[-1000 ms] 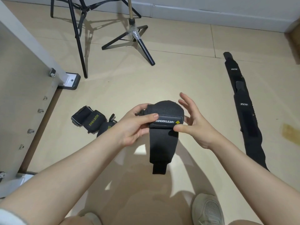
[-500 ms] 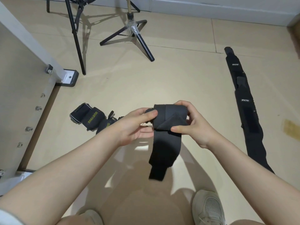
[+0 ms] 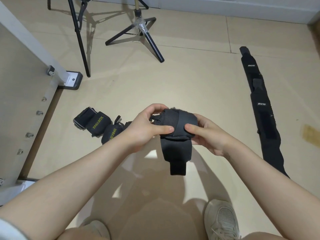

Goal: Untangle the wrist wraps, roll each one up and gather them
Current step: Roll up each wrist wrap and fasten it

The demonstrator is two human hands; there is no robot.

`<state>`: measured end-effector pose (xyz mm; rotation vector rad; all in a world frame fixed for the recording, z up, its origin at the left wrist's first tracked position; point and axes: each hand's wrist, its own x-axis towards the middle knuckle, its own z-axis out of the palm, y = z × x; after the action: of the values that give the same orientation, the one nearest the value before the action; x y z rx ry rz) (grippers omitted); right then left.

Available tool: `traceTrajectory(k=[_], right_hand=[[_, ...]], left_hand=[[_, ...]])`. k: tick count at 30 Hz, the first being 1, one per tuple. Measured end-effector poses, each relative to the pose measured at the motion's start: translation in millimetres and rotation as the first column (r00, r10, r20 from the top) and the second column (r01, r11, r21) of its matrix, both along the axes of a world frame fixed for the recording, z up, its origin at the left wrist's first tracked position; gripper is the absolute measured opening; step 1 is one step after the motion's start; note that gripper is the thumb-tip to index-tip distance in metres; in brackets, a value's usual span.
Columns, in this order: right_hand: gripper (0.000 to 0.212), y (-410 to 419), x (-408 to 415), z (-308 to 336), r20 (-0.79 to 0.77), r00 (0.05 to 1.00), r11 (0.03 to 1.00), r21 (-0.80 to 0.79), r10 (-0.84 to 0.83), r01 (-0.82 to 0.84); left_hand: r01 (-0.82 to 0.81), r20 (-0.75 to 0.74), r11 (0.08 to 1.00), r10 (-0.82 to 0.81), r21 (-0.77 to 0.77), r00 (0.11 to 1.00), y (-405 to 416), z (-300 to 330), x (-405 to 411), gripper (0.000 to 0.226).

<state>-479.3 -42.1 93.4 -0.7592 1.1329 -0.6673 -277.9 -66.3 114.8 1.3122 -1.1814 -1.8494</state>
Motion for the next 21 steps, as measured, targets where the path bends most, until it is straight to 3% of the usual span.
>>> traceTrajectory(k=[4, 8, 10, 14, 16, 19, 21], right_hand=[[0.060, 3.3, 0.3, -3.3, 0.068, 0.997, 0.999, 0.003, -0.040, 0.040], [0.062, 2.9, -2.0, -4.7, 0.146, 0.983, 0.990, -0.068, -0.115, 0.126], [0.065, 2.7, -2.7, -0.7, 0.096, 0.992, 0.982, -0.163, -0.080, 0.095], [0.069, 3.5, 2.9, 3.2, -0.167, 0.986, 0.946, -0.314, 0.027, -0.079], [0.072, 3.8, 3.7, 4.8, -0.167, 0.985, 0.951, -0.293, 0.049, -0.097], [0.076, 5.2, 0.9, 6.2, -0.104, 0.990, 0.977, -0.179, 0.096, -0.113], [0.072, 9.5, 2.0, 4.9, -0.081, 0.991, 0.983, -0.140, 0.107, -0.118]], left_hand=[[0.040, 0.045, 0.998, -0.037, -0.048, 0.998, 2.5, -3.8, 0.9, 0.050], [0.097, -0.078, 0.944, -0.076, 0.316, 0.994, 0.0, -9.2, 4.7, 0.044], [0.156, -0.126, 0.896, -0.114, 0.415, 0.985, 1.6, -9.7, 6.2, 0.053], [0.048, -0.143, 0.880, 0.023, 0.472, 0.989, 0.9, -10.2, 2.5, 0.057], [-0.032, -0.142, 0.873, 0.115, 0.487, 0.983, 0.9, -12.2, 1.0, 0.053], [-0.107, -0.116, 0.877, 0.182, 0.469, 0.976, 1.0, -17.1, 0.5, 0.030], [-0.150, -0.088, 0.874, 0.214, 0.463, 0.973, 0.2, -18.6, -0.9, 0.032]])
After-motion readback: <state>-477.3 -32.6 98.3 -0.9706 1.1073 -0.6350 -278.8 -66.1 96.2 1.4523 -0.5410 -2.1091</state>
